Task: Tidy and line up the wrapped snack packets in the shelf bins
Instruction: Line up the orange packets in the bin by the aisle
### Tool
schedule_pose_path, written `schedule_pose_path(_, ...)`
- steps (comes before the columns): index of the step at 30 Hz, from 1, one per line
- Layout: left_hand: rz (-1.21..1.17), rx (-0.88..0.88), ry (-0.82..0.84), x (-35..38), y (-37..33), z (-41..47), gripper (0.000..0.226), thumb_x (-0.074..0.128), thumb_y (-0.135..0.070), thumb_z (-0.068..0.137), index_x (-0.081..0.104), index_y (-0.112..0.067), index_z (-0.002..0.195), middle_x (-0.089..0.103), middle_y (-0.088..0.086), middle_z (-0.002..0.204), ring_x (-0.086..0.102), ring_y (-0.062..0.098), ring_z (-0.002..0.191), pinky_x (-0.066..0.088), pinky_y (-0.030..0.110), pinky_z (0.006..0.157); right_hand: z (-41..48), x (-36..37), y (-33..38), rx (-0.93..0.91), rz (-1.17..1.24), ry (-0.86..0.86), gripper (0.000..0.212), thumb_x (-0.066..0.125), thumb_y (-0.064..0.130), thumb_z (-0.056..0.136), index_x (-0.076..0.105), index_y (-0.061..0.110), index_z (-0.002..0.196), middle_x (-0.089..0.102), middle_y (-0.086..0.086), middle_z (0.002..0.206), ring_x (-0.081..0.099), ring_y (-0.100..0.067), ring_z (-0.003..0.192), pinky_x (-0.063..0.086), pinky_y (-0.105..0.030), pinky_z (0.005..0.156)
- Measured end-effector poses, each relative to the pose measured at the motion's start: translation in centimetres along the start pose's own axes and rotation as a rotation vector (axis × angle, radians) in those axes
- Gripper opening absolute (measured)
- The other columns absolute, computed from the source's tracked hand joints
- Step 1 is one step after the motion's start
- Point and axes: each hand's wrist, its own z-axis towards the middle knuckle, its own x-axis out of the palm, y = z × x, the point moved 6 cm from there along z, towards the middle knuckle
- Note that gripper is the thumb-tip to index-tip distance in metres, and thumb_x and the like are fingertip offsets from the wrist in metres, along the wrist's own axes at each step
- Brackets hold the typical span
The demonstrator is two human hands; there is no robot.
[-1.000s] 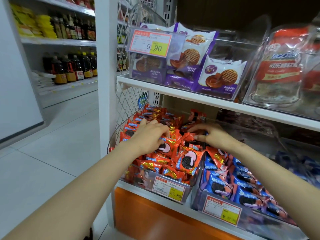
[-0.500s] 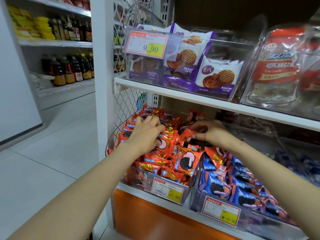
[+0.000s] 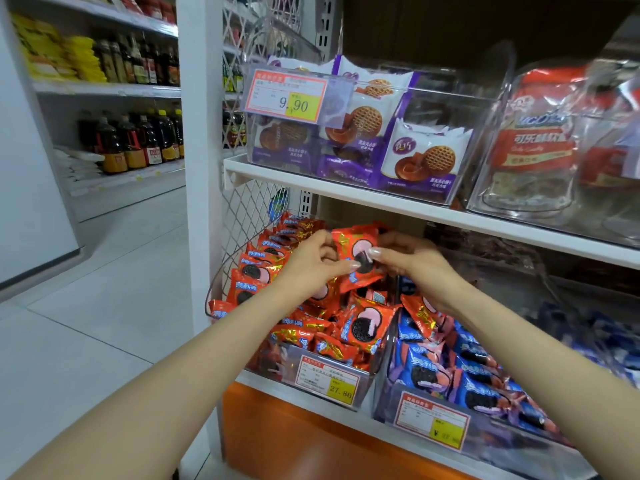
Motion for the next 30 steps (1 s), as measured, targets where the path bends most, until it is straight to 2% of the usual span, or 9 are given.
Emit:
schedule_pose_path(3, 0.109, 0.079, -0.085, -3.1, -0.7, 0.5, 0.032, 0.069, -0.004, 0.080, 0.054, -0.012, 0.107, 0.060, 0.013, 0.100, 0.058, 0.022, 0.090, 0.048, 0.037, 0.088, -0.5, -0.9, 1.1, -0.025, -0.096, 0.003, 0.017, 0.067, 0.020, 0.084, 0.065, 0.021, 0.100, 0.071, 0.004, 0.092, 0.065, -0.007, 0.078, 0.045, -0.016, 0.067)
schedule_pose_path(5, 0.279, 0.170, -0.035, -4.9, -1.5, 0.5, 0.032, 0.068, -0.002, 0.080, 0.059, -0.016, 0.107, 0.060, 0.002, 0.103, 0.058, 0.011, 0.089, 0.046, 0.022, 0.090, -1.4, -1.2, 1.8, -0.030, -0.221, 0.106, 0.013, 0.068, 0.022, 0.083, 0.067, 0.022, 0.096, 0.070, 0.012, 0.088, 0.064, -0.002, 0.080, 0.044, -0.008, 0.067)
schedule_pose_path(7, 0.440, 0.170, 0.090, -5.4, -1.5, 0.0, 0.032, 0.069, -0.002, 0.079, 0.062, -0.016, 0.108, 0.060, -0.005, 0.100, 0.054, 0.001, 0.085, 0.041, 0.007, 0.080, -2.9, -0.1, 2.1, -0.013, -0.352, 0.307, 0.018, 0.071, 0.034, 0.076, 0.069, 0.024, 0.091, 0.067, 0.012, 0.081, 0.061, -0.002, 0.077, 0.042, -0.010, 0.071)
schedule_pose_path(12, 0.770, 0.146, 0.245, -3.3, 0.4, -0.5, 0.026, 0.073, -0.017, 0.079, 0.063, -0.021, 0.103, 0.064, -0.008, 0.102, 0.053, 0.005, 0.093, 0.040, 0.020, 0.081, -4.1, 2.1, 0.9, -0.098, -0.967, 0.354, 0.053, 0.075, 0.058, 0.062, 0.061, 0.033, 0.107, 0.056, 0.013, 0.084, 0.051, -0.010, 0.087, 0.044, -0.029, 0.080)
schedule_pose_path(16, 1.078, 0.276, 0.182, -1.7, 1.0, -0.3, 0.030, 0.063, -0.034, 0.087, 0.058, -0.029, 0.116, 0.053, -0.008, 0.120, 0.042, 0.013, 0.115, 0.030, 0.033, 0.097, -3.9, 1.6, 0.5, -0.064, -0.740, 0.264, 0.034, 0.083, 0.036, 0.065, 0.062, 0.033, 0.091, 0.058, 0.009, 0.084, 0.054, -0.008, 0.081, 0.044, -0.026, 0.075)
schedule_pose_path(19, 1.205, 0.331, 0.111, -1.5, 1.0, -0.3, 0.033, 0.059, -0.040, 0.087, 0.055, -0.032, 0.119, 0.044, -0.008, 0.116, 0.035, 0.012, 0.114, 0.023, 0.032, 0.092, -3.7, 0.5, 0.5, -0.002, -0.431, 0.227, 0.029, 0.084, 0.015, 0.067, 0.058, 0.024, 0.077, 0.050, 0.014, 0.064, 0.041, -0.003, 0.057, 0.034, -0.018, 0.057)
schedule_pose_path(24, 0.673, 0.344, -0.085, -3.6, -1.1, -0.7, 0.012, 0.063, -0.029, 0.087, 0.064, -0.021, 0.096, 0.058, -0.007, 0.096, 0.051, 0.012, 0.097, 0.037, 0.032, 0.090, -3.7, 0.2, 0.8, 0.090, -0.024, 0.199, 0.032, 0.074, -0.002, 0.072, 0.054, 0.012, 0.093, 0.052, -0.005, 0.072, 0.060, -0.001, 0.062, 0.047, -0.011, 0.061)
schedule_pose_path(27, 0.219, 0.158, 0.098, -2.5, -2.1, -1.7, 0.015, 0.066, -0.023, 0.085, 0.062, -0.016, 0.097, 0.066, -0.003, 0.090, 0.060, 0.008, 0.084, 0.049, 0.021, 0.079, -3.7, 0.6, 1.3, 0.048, 0.060, 0.187, 0.046, 0.077, 0.012, 0.062, 0.061, 0.016, 0.105, 0.066, -0.018, 0.097, 0.069, -0.019, 0.088, 0.055, -0.027, 0.076)
schedule_pose_path(30, 0.187, 0.088, 0.225, -0.9, -1.9, -2.4, 0.025, 0.074, -0.018, 0.078, 0.059, -0.020, 0.098, 0.068, 0.008, 0.094, 0.062, 0.012, 0.077, 0.051, 0.027, 0.080, -3.8, 1.3, 1.8, 0.017, 0.111, 0.146, 0.041, 0.077, 0.016, 0.059, 0.065, 0.014, 0.098, 0.071, -0.016, 0.096, 0.069, -0.023, 0.085, 0.055, -0.030, 0.076)
